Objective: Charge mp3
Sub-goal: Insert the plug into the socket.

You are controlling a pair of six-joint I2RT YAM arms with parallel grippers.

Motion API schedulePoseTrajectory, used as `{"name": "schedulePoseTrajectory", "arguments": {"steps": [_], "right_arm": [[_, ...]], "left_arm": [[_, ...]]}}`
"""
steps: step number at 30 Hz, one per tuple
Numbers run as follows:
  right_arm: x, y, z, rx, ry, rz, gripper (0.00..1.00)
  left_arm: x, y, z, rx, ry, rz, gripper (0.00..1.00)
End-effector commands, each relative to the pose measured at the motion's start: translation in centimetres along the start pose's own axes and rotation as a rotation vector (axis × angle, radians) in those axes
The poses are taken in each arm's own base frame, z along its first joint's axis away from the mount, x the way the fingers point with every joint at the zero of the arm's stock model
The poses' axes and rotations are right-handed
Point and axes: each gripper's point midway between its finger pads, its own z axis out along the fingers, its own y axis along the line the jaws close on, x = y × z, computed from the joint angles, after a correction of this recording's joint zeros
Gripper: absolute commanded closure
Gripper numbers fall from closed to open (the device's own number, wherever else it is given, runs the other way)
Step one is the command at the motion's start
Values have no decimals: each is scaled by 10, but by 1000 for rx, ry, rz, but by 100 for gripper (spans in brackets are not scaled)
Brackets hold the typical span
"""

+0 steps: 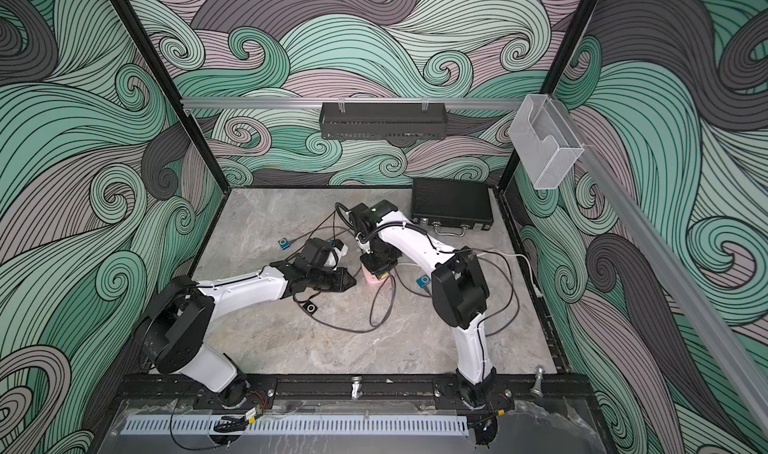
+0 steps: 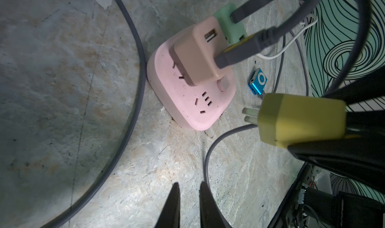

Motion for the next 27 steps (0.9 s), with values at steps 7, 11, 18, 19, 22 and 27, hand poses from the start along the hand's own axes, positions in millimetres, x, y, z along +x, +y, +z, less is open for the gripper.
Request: {"name": "schedulePoseTrajectory", "arguments": {"steps": [7,11,18,19,22,27], "right_arm": [[-10,5,10,-10,28,-10,100],[-13,6,19,-5,50,-6,100],[-16,4,22,13,86,-7,100],[-16,3,22,20,88,-5,100],[-16,-1,21,34,92,5,100],[-11,-3,22,48,132,20,100]], "left_arm": [[-13,4,-3,-19,-18,10,82],[-13,6,-1,-27,-8,7,82],[-13,7,2,-30,2,7,82],[-14,6,2,-28,1,5,82],[-14,7,3,-30,6,5,82],[-13,9,5,-42,18,2,82]]}}
